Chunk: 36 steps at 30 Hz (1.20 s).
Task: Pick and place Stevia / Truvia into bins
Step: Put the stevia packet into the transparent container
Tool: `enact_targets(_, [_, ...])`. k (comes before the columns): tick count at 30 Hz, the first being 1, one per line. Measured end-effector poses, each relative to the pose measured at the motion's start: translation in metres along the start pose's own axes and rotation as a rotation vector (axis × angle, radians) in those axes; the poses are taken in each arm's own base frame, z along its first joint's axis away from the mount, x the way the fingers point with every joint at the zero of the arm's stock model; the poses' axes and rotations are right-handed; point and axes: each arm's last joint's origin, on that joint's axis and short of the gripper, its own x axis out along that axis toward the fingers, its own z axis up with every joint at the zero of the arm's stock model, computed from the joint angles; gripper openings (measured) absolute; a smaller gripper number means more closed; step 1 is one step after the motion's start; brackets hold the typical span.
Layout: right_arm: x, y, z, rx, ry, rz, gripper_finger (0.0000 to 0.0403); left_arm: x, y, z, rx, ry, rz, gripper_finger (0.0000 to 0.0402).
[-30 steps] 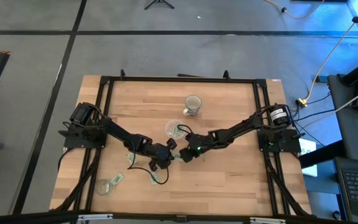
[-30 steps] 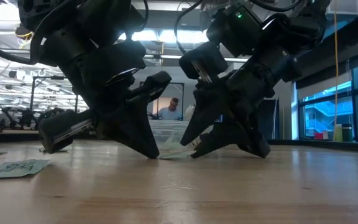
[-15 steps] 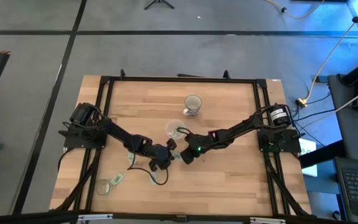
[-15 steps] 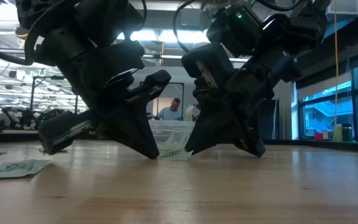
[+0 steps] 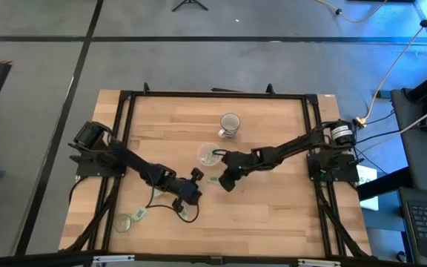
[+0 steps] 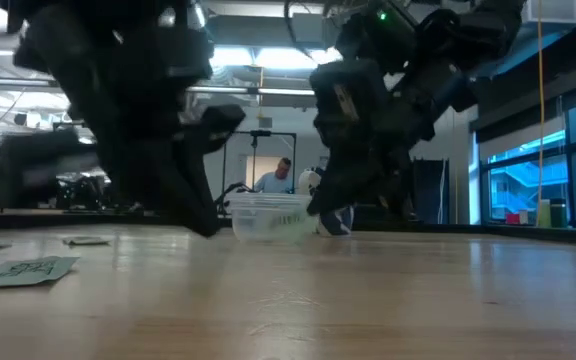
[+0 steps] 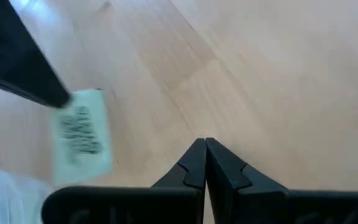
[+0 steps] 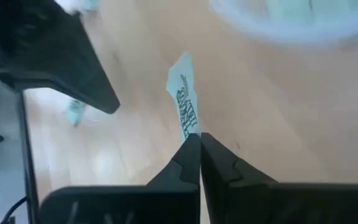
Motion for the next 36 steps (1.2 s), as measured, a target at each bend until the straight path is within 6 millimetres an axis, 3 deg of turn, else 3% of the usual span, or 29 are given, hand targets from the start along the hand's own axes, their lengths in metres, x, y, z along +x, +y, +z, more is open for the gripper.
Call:
enact_targets(4, [-0.021, 0.007, 0.014, -0.081, -0.051, 0.034, 0.0001, -0.014, 0.001, 0.006, -0.225, -0.019, -0.002, 0.0002])
enact_targets(9, [-0.061, 0.024, 0.038, -0.205, -0.045, -0.010, 0.0000, -0.033, 0.014, 0.016, -0.572, -0.105, -0.001, 0.0002])
enact_targets(15, [-0.104, 0.046, 0.085, -0.344, 0.063, -0.149, 0.0000, -0.060, 0.040, 0.024, -0.871, -0.230, 0.033, 0.0002])
enact_targets(19, [-0.119, 0.048, 0.112, -0.391, 0.119, -0.215, 0.0000, -0.080, 0.057, 0.027, -0.988, -0.324, 0.048, 0.0002])
enact_targets(24, [-0.109, 0.035, 0.132, -0.417, 0.130, -0.250, 0.0000, -0.103, 0.067, 0.031, -1.016, -0.411, 0.047, 0.0002])
enact_targets(29, [-0.075, 0.014, 0.133, -0.413, 0.214, -0.295, 0.0000, -0.113, 0.067, 0.032, -1.008, -0.435, 0.004, 0.0002])
enact_targets(36, [-0.030, -0.003, 0.129, -0.402, 0.269, -0.265, 0.0000, -0.114, 0.067, 0.032, -0.997, -0.425, 0.001, 0.0002])
